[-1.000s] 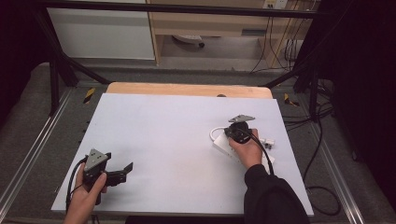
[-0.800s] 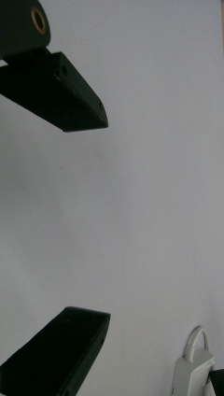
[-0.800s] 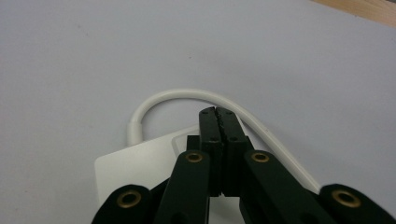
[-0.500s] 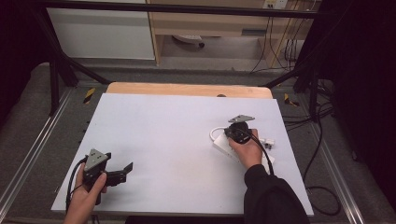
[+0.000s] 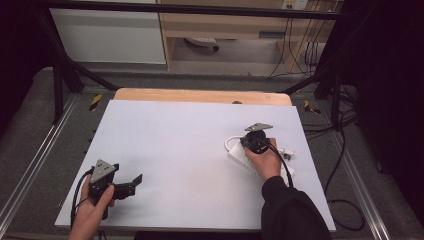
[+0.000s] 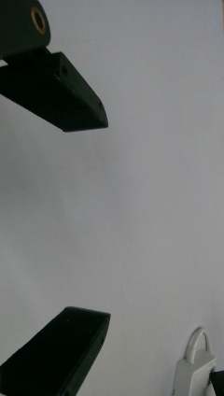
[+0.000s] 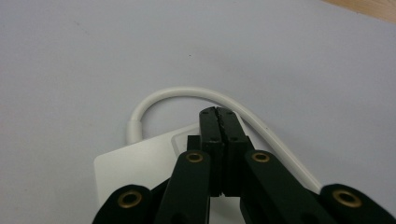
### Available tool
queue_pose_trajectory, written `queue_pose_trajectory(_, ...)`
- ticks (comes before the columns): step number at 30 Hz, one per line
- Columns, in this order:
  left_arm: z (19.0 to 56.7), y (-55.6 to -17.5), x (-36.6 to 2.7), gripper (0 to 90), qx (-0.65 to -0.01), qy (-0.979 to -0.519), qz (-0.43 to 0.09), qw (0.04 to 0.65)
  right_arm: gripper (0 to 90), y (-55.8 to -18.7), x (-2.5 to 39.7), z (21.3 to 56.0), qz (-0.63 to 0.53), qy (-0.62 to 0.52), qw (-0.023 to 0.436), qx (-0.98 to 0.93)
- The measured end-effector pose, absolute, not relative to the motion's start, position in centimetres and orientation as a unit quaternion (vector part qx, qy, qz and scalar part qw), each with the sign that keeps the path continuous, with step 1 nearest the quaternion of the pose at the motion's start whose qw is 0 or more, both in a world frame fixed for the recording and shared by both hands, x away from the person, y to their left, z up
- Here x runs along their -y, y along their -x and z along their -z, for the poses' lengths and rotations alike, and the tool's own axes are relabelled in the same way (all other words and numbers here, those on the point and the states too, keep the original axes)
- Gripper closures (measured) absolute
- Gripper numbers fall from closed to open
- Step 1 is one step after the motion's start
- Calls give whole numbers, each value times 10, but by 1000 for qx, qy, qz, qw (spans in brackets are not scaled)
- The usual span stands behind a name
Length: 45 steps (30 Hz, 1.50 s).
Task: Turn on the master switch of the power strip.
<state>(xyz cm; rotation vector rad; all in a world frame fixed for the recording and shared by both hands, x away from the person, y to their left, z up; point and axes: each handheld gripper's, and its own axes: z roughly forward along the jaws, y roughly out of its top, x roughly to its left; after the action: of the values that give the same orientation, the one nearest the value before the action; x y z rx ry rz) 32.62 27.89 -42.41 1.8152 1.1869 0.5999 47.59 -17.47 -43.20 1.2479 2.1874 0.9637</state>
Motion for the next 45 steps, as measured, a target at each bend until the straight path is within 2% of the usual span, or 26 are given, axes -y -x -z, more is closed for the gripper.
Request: queue_pose_trajectory(45, 424, -326, -280, 68, -477, -727, -241, 431, 900, -477, 179, 429, -355, -458, 209, -787)
